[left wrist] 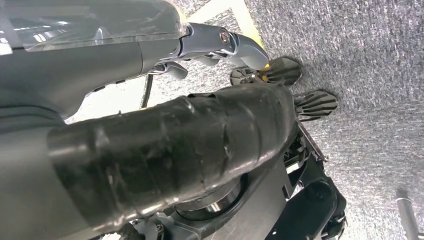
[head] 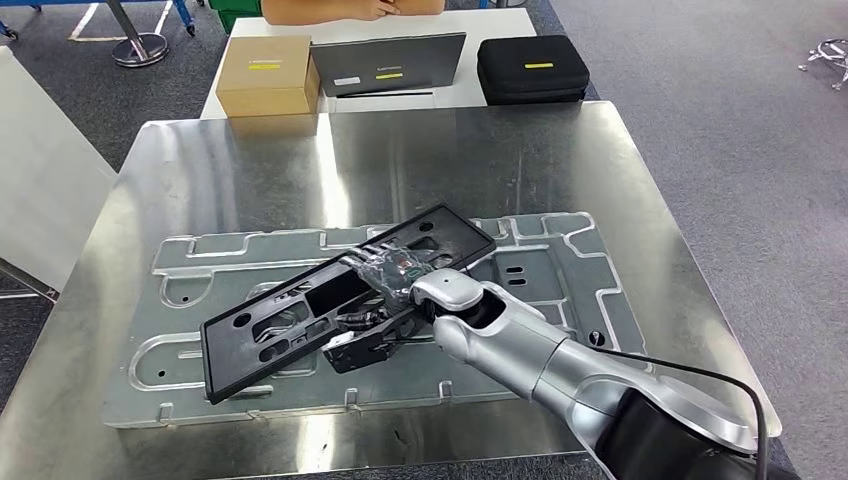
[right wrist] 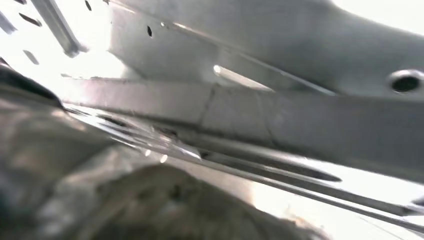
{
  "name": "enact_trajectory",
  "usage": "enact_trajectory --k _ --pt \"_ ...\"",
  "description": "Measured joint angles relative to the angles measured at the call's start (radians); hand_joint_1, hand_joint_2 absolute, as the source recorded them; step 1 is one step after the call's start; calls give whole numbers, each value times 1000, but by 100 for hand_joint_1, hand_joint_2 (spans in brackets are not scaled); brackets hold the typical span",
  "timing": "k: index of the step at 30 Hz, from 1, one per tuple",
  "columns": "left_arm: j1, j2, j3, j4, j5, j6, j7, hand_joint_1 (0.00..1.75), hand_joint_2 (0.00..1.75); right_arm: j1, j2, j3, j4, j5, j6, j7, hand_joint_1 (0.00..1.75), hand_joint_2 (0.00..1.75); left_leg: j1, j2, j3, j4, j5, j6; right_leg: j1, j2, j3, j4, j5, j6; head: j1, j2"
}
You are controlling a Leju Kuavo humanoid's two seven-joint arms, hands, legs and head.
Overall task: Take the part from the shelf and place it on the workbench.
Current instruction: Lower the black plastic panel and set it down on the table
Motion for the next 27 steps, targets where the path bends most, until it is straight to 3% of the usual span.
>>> enact_trajectory --k 9,14,19,27 --pt "4 -1 0 0 2 -1 -16 0 0 4 -1 0 -51 47 -98 38 0 0 0 0 1 0 0 0 -1 0 1 0 0 0 0 0" --pt "7 -3 0 1 1 -5 -37 0 0 9 -12 -13 -136 161 -190 128 0 0 0 0 1 0 0 0 -1 0 1 0 0 0 0 0" --pt "7 -8 0 3 -3 -1 -50 0 0 9 -31 -73 -252 214 -196 171 0 0 0 0 1 1 0 0 -1 0 1 0 0 0 0 0" --pt "4 -10 0 14 -40 28 -57 0 0 26 -52 -149 -369 257 -209 175 0 0 -5 0 0 6 -2 3 -4 0 1 -2 1 4 0 0"
